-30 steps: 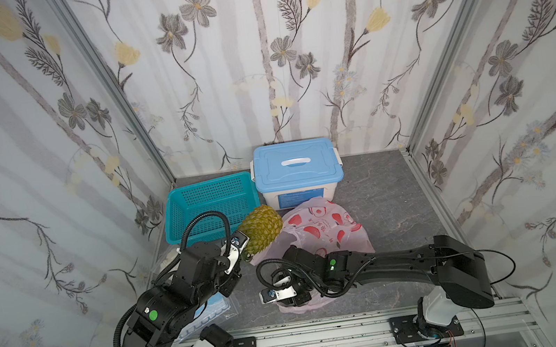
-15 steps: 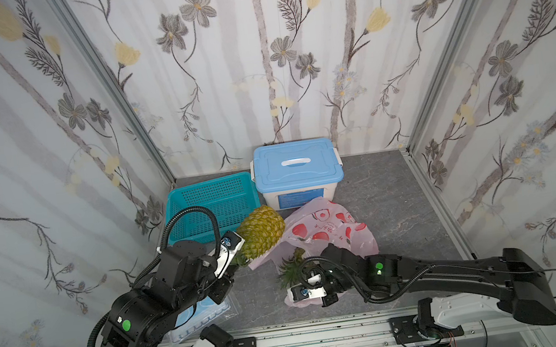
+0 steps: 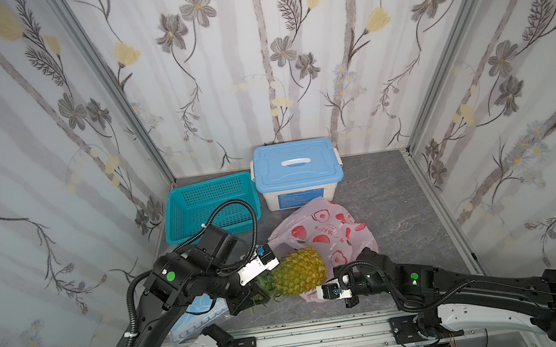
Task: Place the pineapple into a plastic bag & tie a knot
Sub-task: Open the plastic bag at the center of the board, then place the pineapple in the plastic bag.
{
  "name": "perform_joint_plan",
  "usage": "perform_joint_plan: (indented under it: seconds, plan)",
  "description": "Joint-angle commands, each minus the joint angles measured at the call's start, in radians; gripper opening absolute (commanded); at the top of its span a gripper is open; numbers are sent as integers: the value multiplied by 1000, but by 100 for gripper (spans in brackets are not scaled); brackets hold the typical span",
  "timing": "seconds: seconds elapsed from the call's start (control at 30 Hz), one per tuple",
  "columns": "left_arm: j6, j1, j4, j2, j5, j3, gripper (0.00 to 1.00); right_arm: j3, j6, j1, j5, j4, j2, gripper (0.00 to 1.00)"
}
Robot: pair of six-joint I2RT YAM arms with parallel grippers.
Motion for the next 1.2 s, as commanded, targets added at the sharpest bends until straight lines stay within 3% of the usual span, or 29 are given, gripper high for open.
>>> perform_joint_plan:
  seconds: [0.0, 0.2, 0.5, 0.97, 1.17]
  plan:
    - [65, -5, 55, 23, -21, -40, 0, -20, 6, -9, 41, 95, -44, 0]
    - [48, -4, 47, 145, -155, -50, 0, -48, -22, -11, 82, 60, -154, 0]
    - [101, -4, 37, 214, -260, -67, 0, -72, -77, -7, 29, 18, -207, 0]
    - [18, -102, 128, 479, -182, -31, 0, -35, -57, -10, 10, 106, -217, 0]
    - [-57, -119, 151, 601, -233, 44, 0, -28, -14, -14, -22, 191, -211, 0]
